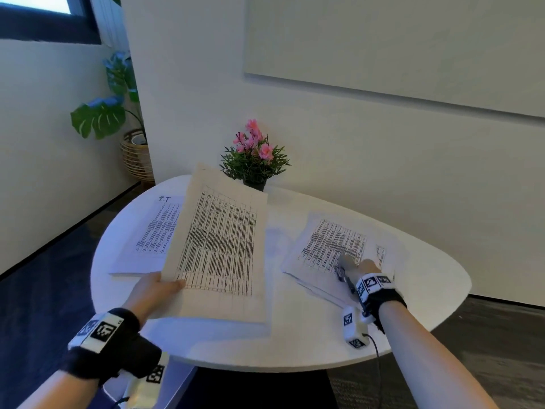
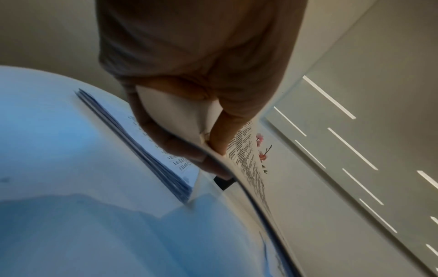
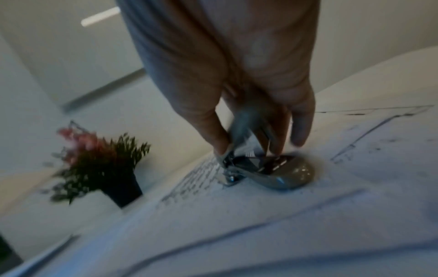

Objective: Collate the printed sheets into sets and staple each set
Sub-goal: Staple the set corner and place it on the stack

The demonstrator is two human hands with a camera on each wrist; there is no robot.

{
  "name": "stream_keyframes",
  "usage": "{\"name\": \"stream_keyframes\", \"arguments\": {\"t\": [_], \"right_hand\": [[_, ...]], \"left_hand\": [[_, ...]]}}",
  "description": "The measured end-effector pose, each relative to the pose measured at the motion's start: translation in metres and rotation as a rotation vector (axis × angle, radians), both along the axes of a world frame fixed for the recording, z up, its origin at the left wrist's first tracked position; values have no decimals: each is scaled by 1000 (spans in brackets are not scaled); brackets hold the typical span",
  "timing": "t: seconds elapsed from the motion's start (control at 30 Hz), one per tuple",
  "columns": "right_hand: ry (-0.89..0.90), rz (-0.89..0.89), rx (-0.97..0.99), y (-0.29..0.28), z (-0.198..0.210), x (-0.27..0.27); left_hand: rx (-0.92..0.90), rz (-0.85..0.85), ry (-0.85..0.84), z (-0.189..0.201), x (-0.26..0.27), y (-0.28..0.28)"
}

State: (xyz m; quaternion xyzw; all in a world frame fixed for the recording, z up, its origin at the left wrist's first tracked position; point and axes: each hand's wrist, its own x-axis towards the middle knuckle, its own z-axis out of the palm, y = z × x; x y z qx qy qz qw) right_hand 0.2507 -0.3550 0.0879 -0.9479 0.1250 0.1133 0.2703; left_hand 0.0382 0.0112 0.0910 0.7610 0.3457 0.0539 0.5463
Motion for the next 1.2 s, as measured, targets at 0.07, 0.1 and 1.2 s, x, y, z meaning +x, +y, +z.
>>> {"name": "stream_keyframes", "arguments": {"t": [0.07,0.1,1.2], "right_hand": [[-65,19,-123,9,-3,-2],[-116,22,-211,17,-1,-3],[367,334,640,331,-9,-89]], "left_hand": [[-52,18,-29,4,5,-4],[-76,25,-46,4,8,-5],[203,361,-78,-93,-54,93]]}}
